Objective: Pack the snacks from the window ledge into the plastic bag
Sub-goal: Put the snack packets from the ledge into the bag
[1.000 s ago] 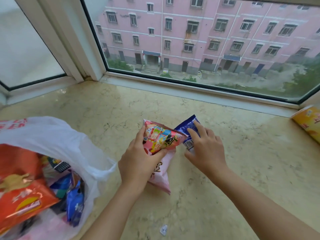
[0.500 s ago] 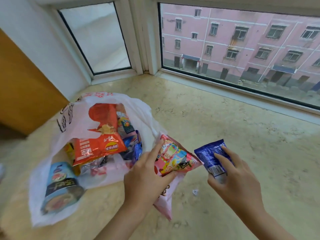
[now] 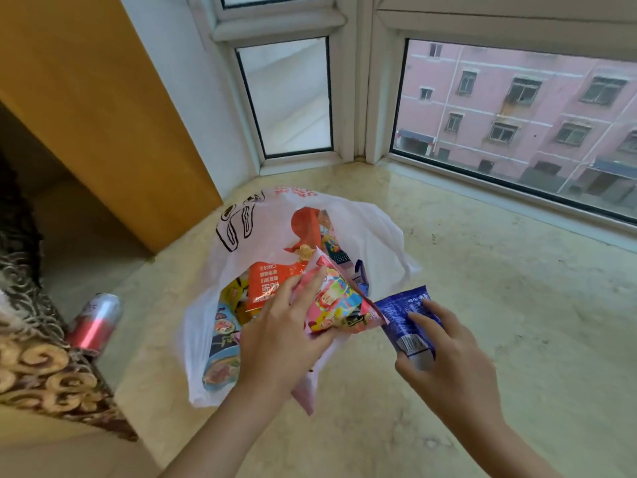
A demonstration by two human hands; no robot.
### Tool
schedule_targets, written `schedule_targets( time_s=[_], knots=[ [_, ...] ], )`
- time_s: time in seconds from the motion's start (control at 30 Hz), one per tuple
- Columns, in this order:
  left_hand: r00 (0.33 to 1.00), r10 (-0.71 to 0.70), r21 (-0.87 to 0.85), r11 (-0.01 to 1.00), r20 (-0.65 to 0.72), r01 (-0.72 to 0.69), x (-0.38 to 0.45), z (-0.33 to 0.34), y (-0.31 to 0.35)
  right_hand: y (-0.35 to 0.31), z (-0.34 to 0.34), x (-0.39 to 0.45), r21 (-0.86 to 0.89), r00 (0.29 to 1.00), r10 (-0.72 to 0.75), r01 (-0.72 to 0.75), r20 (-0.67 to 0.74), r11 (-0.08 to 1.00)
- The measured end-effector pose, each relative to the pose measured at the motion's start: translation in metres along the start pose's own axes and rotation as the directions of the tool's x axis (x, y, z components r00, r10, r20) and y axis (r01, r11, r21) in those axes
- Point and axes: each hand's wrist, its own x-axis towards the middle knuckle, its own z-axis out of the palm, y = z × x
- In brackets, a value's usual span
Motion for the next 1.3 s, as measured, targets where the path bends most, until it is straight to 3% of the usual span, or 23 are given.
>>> schedule_targets(
  time_s=[0.17,0.4,0.57,0.83,1.03,1.17,1.23,1.3],
  knots=[
    [0.999,-0.001,-0.013,1.0,0.04,0.002,0.048,0.014,-0.016,-0.018,0.011,0.02,-0.053,0.999,0.045,-0.046,-0.025,0.998],
    [0.991,0.091,0.181,0.978,0.103,-0.108,0.098,0.038,-0.037,-0.038,0.016,0.025,0.019,0.999,0.031,-0.03,-0.028,0.999],
    [0.997,0.045,0.208,0.978,-0.066,-0.031,0.138,0.039,-0.051,-0.07,0.029,0.04,0.119,0.994,-0.09,0.096,-0.059,0.988],
    [0.989,0.003,0.253,0.967,-0.149,0.035,0.199,0.023,-0.095,-0.129,0.08,0.082,0.149,0.969,-0.237,0.245,-0.066,0.958],
    [0.978,0.135,0.269,0.959,-0.157,-0.09,0.205,0.038,-0.121,-0.138,0.131,0.112,0.091,0.974,-0.224,0.221,0.022,0.971],
    [0.971,0.196,0.178,0.969,-0.137,-0.17,0.2,0.042,-0.132,-0.112,0.151,0.133,0.069,0.998,-0.011,0.007,0.055,0.998],
    [0.963,0.232,0.177,0.962,-0.139,-0.206,0.195,0.046,-0.134,-0.102,0.156,0.139,0.093,0.99,0.027,-0.04,0.138,0.995],
    [0.947,0.289,0.224,0.941,-0.142,-0.253,0.188,0.049,-0.135,-0.097,0.158,0.143,0.147,0.956,-0.042,-0.002,0.291,0.989]
  ],
)
